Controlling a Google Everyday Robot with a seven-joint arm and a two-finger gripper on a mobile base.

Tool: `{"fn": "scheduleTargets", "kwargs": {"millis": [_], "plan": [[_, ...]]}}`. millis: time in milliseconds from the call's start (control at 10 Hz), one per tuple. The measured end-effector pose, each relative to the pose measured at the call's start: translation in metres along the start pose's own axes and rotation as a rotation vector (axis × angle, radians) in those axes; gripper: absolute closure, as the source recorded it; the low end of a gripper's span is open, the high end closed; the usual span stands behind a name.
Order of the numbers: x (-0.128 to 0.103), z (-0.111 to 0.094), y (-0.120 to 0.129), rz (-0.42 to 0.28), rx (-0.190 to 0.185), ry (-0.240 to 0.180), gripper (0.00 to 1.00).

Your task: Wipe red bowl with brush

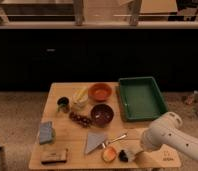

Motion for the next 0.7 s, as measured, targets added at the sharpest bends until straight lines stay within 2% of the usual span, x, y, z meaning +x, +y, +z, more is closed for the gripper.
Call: {"fn": "scheduleTargets", "kwargs": {"millis": [200,700], "plan": [[0.0017,0.0045,0.0029,0.012,-0.009,-0.004,0.2],[0.0074,0.0119,0.0091,0.034,-0.025,-0.009,0.2]]}}
